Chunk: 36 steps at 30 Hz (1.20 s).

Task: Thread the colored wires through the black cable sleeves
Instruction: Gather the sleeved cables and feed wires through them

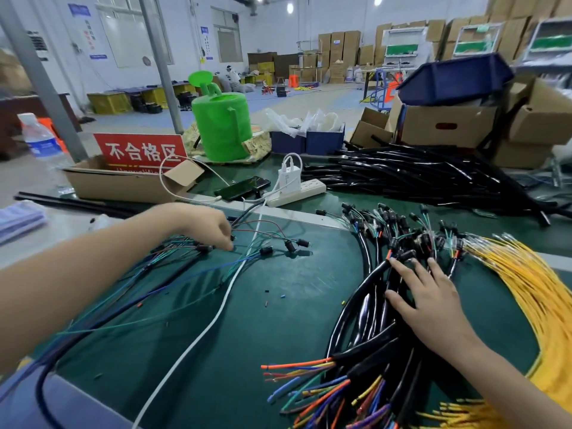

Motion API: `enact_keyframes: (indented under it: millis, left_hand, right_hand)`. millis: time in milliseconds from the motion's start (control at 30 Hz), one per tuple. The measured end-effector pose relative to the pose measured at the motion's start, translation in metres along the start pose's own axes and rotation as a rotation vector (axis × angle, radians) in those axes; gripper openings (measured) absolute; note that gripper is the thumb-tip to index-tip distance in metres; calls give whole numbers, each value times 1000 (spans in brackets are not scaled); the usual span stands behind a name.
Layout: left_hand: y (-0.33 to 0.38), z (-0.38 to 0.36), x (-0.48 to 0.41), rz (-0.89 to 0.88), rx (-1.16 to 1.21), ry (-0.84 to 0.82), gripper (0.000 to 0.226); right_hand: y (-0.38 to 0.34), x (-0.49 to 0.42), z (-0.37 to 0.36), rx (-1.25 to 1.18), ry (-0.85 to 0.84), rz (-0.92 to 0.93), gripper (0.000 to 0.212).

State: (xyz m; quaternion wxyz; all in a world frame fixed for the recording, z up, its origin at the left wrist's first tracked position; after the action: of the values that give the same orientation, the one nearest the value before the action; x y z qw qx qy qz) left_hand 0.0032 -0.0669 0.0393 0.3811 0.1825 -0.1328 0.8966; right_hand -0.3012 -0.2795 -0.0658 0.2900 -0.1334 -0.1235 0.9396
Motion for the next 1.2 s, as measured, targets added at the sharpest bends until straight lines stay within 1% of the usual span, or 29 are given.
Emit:
enact_keyframes:
  millis: [67, 100, 133, 200, 233, 300, 367, 400, 500, 533, 600, 700, 767, 833, 867, 967, 1000, 1067, 1133, 1200]
  left_hand:
    - [11, -1, -16, -4, 72, 304, 28]
    - [17, -3, -25, -15, 119, 387, 32]
    - [23, -7, -33, -28, 162, 418, 39]
    - [34, -16, -46, -29, 244, 389, 53]
    - [38, -18, -51, -14, 285, 375, 57]
    - [45, -21, -55, 6, 303, 405, 52]
    - [49, -24, -55, -17, 219, 468, 39]
    - [50, -25, -53, -36, 158, 474, 37]
    - [48, -37, -47, -59, 20, 367, 45]
    - [47, -40, -46, -60, -2, 361, 43]
    - [46, -42, -43, -74, 5, 437, 34]
    - [45, -24, -37, -120, 200, 655, 23]
    - [38, 2, -32, -126, 482, 758, 17]
    - [22, 34, -26, -116, 827, 786, 11]
    - [12, 51, -22, -108, 972, 801, 11]
    - [-21, 107, -8, -83, 1327, 908, 24]
    - [-32, 127, -1, -67, 1391, 957, 26]
    - [-49, 168, 13, -55, 1406, 1028, 25]
    - [-59, 203, 25, -84, 1333, 1057, 21]
    - [-62, 228, 36, -123, 1237, 1090, 25]
  right_hand:
    - [-1, 0, 0, -6, -1, 1, 59]
    - [-2, 0, 0, -6, 0, 3, 59]
    - [-2, 1, 0, -10, 3, 5, 59]
    - [-4, 2, 0, -29, 7, 5, 59]
    - [-3, 2, 0, -36, 7, 2, 58]
    - [-1, 3, 1, -26, 8, -7, 58]
    - [0, 3, 1, -17, 8, -8, 58]
    - [0, 3, 1, -18, 8, -8, 58]
    - [-1, 2, -1, -26, 13, -7, 58]
    - [-1, 2, -1, -28, 15, -5, 58]
    - [-1, 2, -2, -35, 16, -2, 58]
    - [-1, 3, -2, -37, 16, -5, 58]
    - [-1, 4, -1, -36, 21, -3, 58]
    - [0, 5, -2, -42, 21, -3, 58]
    - [0, 6, -2, -44, 18, -7, 58]
    - [1, 10, -4, -34, 4, -18, 57]
    - [0, 9, -4, -32, 1, -16, 56]
    - [-1, 8, -3, -39, 7, -10, 56]
    - [-2, 7, 0, -55, 22, -9, 56]
    - [-3, 6, 0, -68, 43, -4, 55]
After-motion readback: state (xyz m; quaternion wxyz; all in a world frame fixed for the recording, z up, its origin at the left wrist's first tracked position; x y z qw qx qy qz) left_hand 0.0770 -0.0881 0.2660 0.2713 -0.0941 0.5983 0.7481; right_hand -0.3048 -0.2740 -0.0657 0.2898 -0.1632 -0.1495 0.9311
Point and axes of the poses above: each hand's wrist, its own x-axis away from the middle knuckle, its own z-axis out of the back of the hand, y = z × x, the point moved 3 cm from there along -x, towards the middle knuckle, and after that the axes turned 5 degrees about z, right-handed, at the moved point
